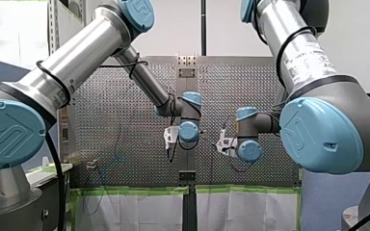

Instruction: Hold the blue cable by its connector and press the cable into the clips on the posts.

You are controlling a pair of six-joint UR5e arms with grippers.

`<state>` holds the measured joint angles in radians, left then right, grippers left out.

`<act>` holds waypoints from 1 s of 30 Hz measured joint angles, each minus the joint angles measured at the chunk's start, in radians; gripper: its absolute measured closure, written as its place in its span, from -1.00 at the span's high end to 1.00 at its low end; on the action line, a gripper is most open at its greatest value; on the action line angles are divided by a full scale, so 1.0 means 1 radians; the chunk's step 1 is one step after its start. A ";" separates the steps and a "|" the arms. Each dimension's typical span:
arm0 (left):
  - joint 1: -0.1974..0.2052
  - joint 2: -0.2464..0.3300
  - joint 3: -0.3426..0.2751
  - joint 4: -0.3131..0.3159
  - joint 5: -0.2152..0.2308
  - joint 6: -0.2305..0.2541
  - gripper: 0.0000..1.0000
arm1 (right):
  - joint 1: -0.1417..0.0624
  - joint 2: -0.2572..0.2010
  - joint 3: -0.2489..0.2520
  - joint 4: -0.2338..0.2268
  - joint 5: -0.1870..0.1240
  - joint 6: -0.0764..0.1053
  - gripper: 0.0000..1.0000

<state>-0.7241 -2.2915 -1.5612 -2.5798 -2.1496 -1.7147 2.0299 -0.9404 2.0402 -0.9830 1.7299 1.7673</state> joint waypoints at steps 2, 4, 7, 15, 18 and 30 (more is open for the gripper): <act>0.000 -0.010 0.000 0.005 0.004 0.000 -1.00 | -0.006 0.018 -0.011 -0.008 -0.013 0.004 -1.00; -0.001 -0.022 0.000 0.013 0.007 0.000 -1.00 | -0.012 0.036 -0.023 -0.008 -0.031 0.005 -1.00; -0.005 -0.031 0.000 0.028 0.011 0.000 -1.00 | -0.022 0.051 -0.039 0.001 -0.050 0.004 -1.00; -0.006 -0.056 0.000 0.059 0.030 -0.002 -1.00 | -0.042 0.083 -0.089 0.042 -0.075 -0.003 -1.00; -0.008 -0.081 0.000 0.075 0.043 -0.003 -1.00 | -0.050 0.089 -0.104 0.050 -0.081 -0.004 -1.00; -0.017 -0.097 0.000 0.101 0.040 -0.006 -1.00 | -0.099 0.093 -0.143 0.065 -0.128 -0.004 -1.00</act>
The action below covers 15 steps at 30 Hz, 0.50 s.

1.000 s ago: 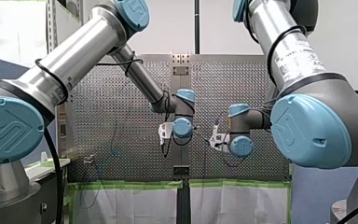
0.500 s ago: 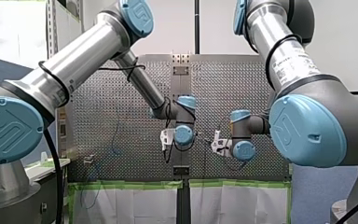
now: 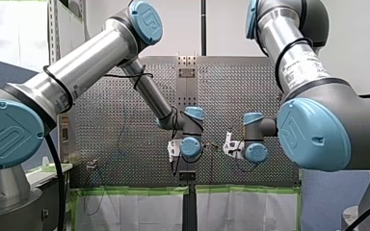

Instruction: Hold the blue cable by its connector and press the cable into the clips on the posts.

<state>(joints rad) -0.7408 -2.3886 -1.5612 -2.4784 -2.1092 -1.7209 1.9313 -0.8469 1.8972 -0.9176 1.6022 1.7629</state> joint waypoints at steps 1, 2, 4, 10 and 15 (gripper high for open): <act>0.000 0.000 0.000 -0.001 -0.001 -0.002 -1.00 | -0.006 0.000 -0.003 0.000 -0.007 0.000 -1.00; 0.000 0.000 0.000 -0.002 0.000 -0.003 -1.00 | -0.010 0.000 -0.004 0.000 -0.012 0.000 -1.00; 0.001 0.000 0.000 -0.005 0.000 -0.006 -1.00 | -0.019 0.001 -0.008 0.000 -0.027 0.000 -1.00; 0.001 -0.011 0.017 -0.017 0.006 -0.020 -1.00 | -0.038 0.002 -0.012 0.001 -0.063 0.000 -1.00; -0.004 -0.047 0.057 -0.055 0.003 -0.027 -1.00 | -0.044 0.002 -0.015 0.004 -0.079 -0.001 -1.00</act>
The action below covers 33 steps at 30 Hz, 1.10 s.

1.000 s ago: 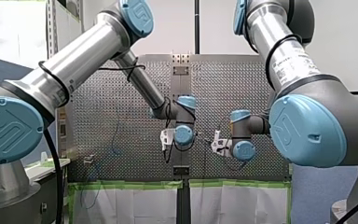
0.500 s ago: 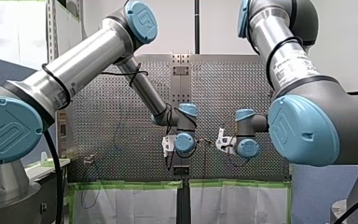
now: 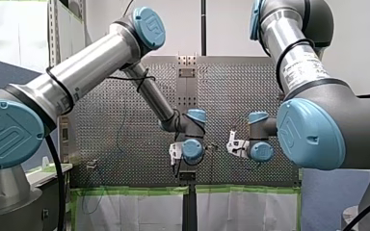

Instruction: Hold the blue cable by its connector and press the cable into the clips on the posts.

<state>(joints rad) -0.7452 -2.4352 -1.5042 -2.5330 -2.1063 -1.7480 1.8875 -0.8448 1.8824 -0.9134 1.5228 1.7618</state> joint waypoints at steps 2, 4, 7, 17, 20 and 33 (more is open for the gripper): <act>-0.001 -0.009 0.020 -0.014 -0.002 -0.009 -1.00 | -0.002 0.000 -0.001 0.002 -0.006 -0.001 -1.00; -0.003 -0.013 0.040 -0.021 -0.004 -0.018 -1.00 | -0.003 0.000 -0.003 0.003 -0.010 -0.003 -1.00; -0.005 -0.014 0.071 -0.024 -0.008 -0.024 -1.00 | -0.004 0.000 -0.008 0.006 -0.017 -0.006 -1.00; 0.007 -0.015 0.120 -0.024 -0.014 -0.028 -1.00 | -0.006 0.000 -0.039 0.030 -0.034 -0.008 -1.00; 0.008 -0.016 0.120 -0.024 -0.014 -0.029 -1.00 | -0.011 0.000 -0.049 0.034 -0.037 -0.004 -1.00; 0.013 -0.038 0.130 -0.042 0.011 -0.030 -1.00 | -0.034 0.002 -0.072 0.048 -0.068 0.000 -1.00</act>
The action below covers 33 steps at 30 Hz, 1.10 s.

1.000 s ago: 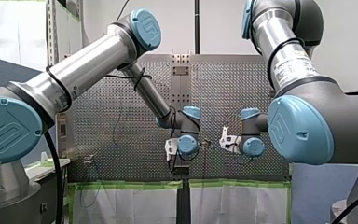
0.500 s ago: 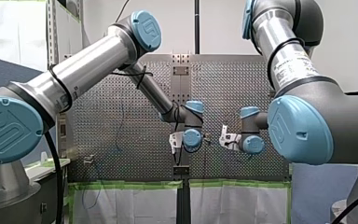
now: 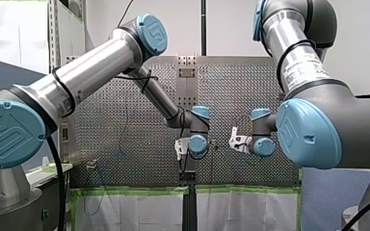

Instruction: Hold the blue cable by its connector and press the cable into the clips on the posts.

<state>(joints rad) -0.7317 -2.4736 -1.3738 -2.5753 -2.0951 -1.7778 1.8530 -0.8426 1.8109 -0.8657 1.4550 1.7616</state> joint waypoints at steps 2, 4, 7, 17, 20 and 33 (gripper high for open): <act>0.000 -0.012 0.014 -0.015 0.006 -0.001 -1.00 | -0.005 0.002 -0.004 0.000 -0.004 0.003 -1.00; 0.001 -0.018 0.026 -0.024 0.010 -0.004 -1.00 | -0.009 0.009 -0.011 0.004 -0.007 0.006 -1.00; 0.002 -0.022 0.034 -0.027 0.012 -0.014 -1.00 | -0.016 0.029 -0.025 0.017 -0.009 0.004 -1.00; 0.005 -0.036 0.038 -0.009 0.035 -0.022 -1.00 | -0.028 0.061 -0.060 0.028 -0.016 0.005 -1.00; 0.006 -0.060 0.048 -0.009 0.042 -0.023 -1.00 | -0.028 0.061 -0.072 0.034 -0.017 0.006 -1.00; 0.005 -0.078 0.099 -0.034 0.066 -0.030 -1.00 | -0.036 0.063 -0.097 0.042 -0.019 0.006 -1.00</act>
<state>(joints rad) -0.7264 -2.5511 -1.2751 -2.6089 -2.0289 -1.8082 1.8170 -0.7800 1.7142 -0.8239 1.4364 1.7672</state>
